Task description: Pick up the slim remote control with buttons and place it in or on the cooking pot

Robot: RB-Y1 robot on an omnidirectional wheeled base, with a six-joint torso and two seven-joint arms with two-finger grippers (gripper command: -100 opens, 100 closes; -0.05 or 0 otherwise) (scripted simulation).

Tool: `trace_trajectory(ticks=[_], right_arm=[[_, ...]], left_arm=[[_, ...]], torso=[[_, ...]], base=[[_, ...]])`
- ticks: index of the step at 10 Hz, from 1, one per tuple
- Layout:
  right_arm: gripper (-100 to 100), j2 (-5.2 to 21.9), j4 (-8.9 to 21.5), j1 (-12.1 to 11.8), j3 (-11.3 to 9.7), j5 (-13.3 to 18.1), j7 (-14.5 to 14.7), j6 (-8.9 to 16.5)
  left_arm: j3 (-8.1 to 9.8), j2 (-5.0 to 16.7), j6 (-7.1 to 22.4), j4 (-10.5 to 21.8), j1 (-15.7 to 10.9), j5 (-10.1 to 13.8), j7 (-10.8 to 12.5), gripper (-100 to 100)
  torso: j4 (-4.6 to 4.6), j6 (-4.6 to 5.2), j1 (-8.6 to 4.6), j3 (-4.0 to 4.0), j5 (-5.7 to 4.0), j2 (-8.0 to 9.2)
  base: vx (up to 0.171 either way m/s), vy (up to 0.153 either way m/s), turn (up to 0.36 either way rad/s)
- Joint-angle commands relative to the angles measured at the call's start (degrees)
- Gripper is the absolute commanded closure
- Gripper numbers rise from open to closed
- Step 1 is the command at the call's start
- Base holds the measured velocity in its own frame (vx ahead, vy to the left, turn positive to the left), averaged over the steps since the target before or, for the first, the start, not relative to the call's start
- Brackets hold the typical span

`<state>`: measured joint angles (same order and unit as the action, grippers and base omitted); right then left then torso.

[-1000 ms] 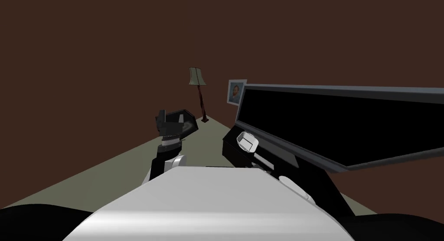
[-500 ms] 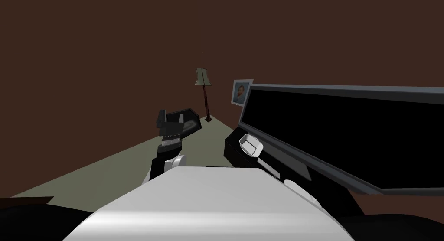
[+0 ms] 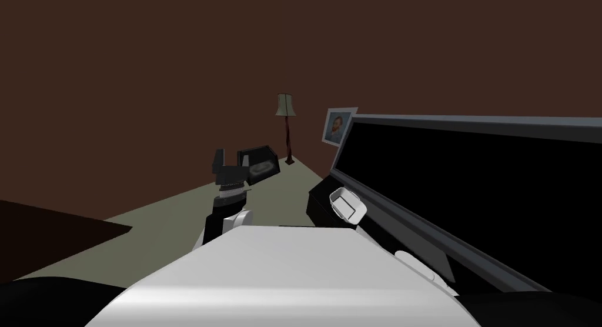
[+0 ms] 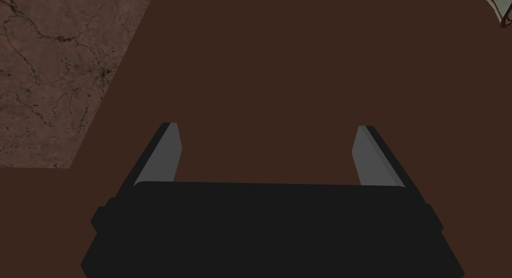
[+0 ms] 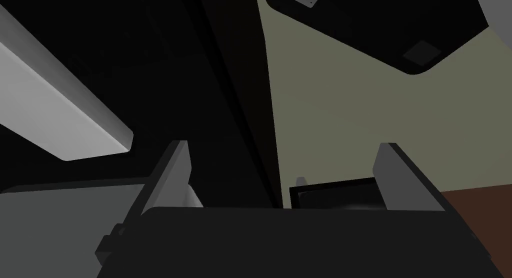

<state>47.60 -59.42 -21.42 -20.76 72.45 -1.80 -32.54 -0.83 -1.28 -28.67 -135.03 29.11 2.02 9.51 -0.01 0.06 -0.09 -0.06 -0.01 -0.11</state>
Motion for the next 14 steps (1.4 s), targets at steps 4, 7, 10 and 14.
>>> trace_trajectory(ticks=[4,7,10,14], right_arm=[[-100,2.48,5.21,0.67,-1.51,5.11,-0.56,0.20],[-100,3.58,8.96,1.15,-2.44,8.21,-0.92,0.28],[-100,3.85,12.11,1.49,-3.37,10.57,-1.36,0.34],[-100,2.93,15.43,1.66,-4.81,12.78,-2.01,0.27]], left_arm=[[0.01,0.00,0.00,0.00,0.01,0.00,0.00,0],[0.00,0.00,0.00,0.00,0.00,0.00,0.00,0],[0.01,0.00,0.00,0.00,0.01,0.00,0.00,0],[0.01,0.00,0.00,0.00,0.01,0.00,0.00,0]], torso=[[0.00,0.07,0.03,0.01,-0.01,0.03],[0.01,0.00,-0.09,0.01,-0.02,0.01],[0.01,0.07,0.01,0.03,-0.02,0.06],[0.01,0.06,0.03,0.04,-0.01,0.07]], base=[[0.008,-0.039,0.207],[0.003,-0.057,0.271],[-0.006,-0.040,0.140],[-0.012,-0.041,0.170]])
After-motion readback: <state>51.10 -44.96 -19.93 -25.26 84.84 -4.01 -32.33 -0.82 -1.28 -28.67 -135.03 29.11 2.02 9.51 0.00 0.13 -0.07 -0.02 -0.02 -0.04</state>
